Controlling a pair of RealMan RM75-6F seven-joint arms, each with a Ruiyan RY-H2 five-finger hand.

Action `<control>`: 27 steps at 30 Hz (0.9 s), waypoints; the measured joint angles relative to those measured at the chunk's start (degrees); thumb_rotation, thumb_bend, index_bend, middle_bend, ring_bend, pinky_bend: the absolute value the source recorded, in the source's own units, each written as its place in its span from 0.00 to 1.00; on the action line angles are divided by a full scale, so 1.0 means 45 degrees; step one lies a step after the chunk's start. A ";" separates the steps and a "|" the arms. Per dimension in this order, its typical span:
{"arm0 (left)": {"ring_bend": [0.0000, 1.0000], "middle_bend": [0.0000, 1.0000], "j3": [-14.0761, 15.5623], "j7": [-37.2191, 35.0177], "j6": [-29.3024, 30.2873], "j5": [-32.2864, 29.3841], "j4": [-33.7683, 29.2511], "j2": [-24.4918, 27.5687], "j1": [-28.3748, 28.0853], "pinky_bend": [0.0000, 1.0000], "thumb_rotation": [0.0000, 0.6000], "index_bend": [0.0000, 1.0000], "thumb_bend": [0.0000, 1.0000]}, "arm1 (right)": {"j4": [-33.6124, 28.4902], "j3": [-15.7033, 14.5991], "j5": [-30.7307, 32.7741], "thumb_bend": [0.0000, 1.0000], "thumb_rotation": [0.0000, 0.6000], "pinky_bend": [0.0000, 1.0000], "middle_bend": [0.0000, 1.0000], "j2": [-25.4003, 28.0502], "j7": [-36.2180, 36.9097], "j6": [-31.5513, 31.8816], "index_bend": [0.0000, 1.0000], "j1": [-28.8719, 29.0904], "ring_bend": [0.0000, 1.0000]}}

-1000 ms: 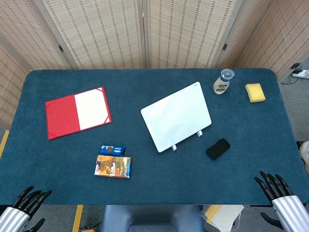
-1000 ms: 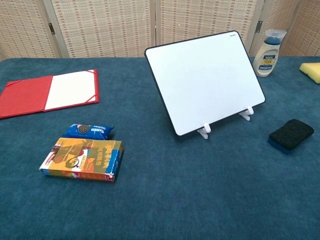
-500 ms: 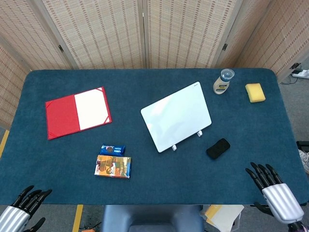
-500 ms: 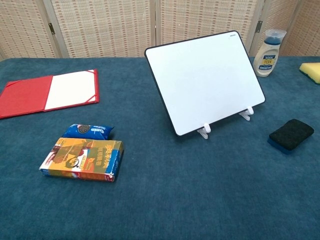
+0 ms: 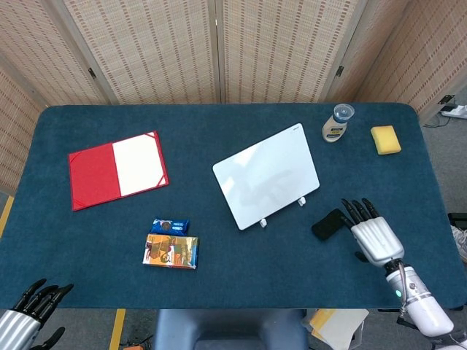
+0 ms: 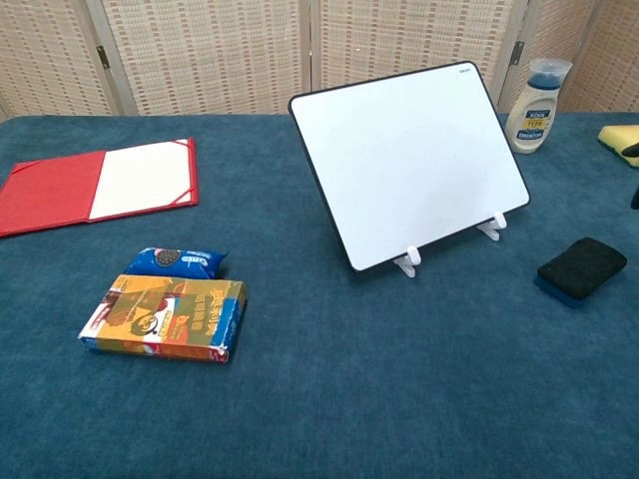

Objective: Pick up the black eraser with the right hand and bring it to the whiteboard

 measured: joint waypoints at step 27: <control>0.23 0.27 -0.0093 -0.0111 -0.0013 -0.0208 0.0058 0.0021 0.0044 0.15 1.00 0.09 0.35 | 0.2667 -0.0159 0.4844 0.18 1.00 0.02 0.00 -0.3711 -0.5286 -0.0550 0.24 0.2686 0.00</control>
